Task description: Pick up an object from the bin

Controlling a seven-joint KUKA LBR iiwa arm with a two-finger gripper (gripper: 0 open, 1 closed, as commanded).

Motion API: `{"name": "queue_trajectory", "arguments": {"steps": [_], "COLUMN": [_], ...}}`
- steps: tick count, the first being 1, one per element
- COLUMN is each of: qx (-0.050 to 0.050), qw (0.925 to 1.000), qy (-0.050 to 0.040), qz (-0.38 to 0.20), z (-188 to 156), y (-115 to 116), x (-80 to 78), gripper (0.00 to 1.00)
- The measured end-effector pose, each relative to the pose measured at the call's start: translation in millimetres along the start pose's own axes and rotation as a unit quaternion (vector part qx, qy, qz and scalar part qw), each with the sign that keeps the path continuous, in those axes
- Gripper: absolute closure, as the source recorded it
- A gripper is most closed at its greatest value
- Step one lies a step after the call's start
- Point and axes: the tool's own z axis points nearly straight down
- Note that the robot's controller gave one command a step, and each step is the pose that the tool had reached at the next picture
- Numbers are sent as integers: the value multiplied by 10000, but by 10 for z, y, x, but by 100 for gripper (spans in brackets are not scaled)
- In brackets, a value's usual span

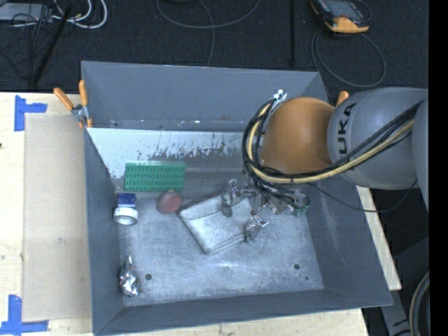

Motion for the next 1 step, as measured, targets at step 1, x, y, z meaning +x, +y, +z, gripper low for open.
{"name": "queue_trajectory", "arguments": {"steps": [1], "qx": [49], "qw": [9962], "qy": [121], "qz": [-865], "z": [-1246], "y": [-185], "x": [246], "gripper": [100]}}
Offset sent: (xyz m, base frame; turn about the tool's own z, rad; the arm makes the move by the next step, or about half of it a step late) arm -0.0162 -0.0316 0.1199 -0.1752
